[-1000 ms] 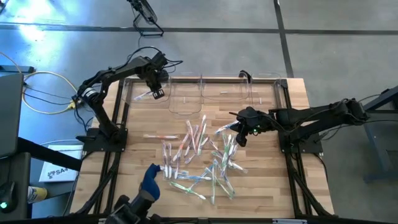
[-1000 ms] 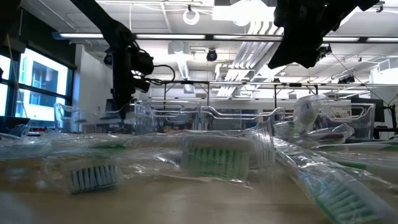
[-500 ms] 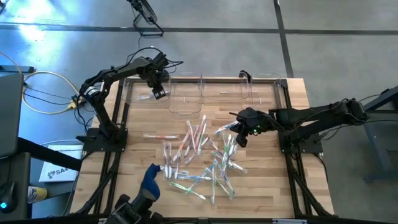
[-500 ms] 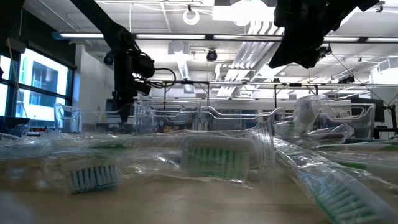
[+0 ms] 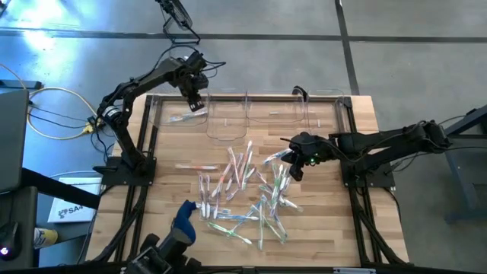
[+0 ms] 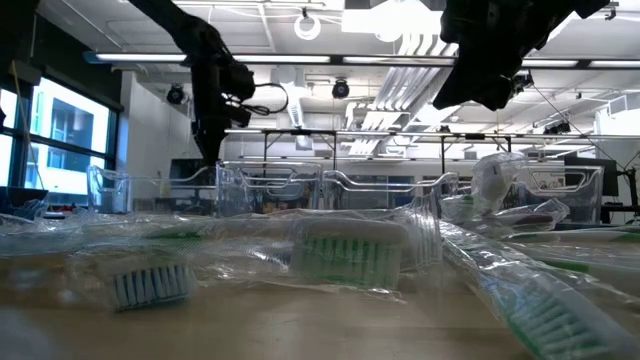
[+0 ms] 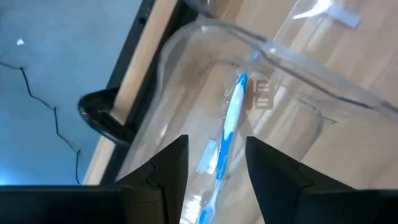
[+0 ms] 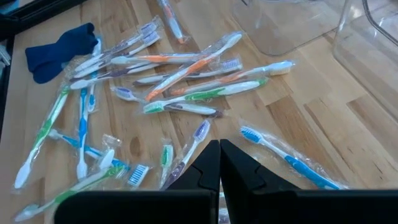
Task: Pick & Place Toothbrushes
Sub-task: Put the purple toothbrush into the right transparent bin
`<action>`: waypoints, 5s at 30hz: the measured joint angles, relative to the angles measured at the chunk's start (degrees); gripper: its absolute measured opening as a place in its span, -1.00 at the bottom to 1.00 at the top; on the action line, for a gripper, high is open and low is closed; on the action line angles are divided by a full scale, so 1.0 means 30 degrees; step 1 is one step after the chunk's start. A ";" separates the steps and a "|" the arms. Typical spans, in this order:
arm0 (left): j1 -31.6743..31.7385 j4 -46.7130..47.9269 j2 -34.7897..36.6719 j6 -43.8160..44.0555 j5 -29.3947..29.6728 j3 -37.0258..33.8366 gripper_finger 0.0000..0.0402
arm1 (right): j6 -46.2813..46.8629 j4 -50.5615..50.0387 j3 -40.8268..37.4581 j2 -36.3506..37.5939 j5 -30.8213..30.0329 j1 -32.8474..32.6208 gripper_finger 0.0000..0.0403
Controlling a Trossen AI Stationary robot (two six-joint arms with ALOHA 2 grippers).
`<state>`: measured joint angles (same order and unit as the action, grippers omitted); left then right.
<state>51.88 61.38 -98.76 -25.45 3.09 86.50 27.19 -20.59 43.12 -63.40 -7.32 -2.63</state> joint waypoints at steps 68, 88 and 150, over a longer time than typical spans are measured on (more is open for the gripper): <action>-1.6869 -1.6001 1.3793 -0.2076 0.1379 -0.9874 -0.23 | -0.1673 -0.0490 0.0005 0.0000 -0.0063 0.0000 -0.99; -1.8830 -2.0543 1.5644 -0.1350 0.1787 -1.3349 -0.23 | -0.2585 -0.0630 0.0005 0.0007 0.2114 0.0000 -0.99; -1.8805 -2.0419 1.5636 0.0304 0.1765 -1.3349 -0.23 | -1.0671 -0.0433 0.0005 -0.6371 0.3343 -0.2412 -0.36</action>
<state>-4.54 0.12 -51.86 -24.54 8.38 46.46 -4.82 -21.89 43.13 -82.51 2.71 -9.87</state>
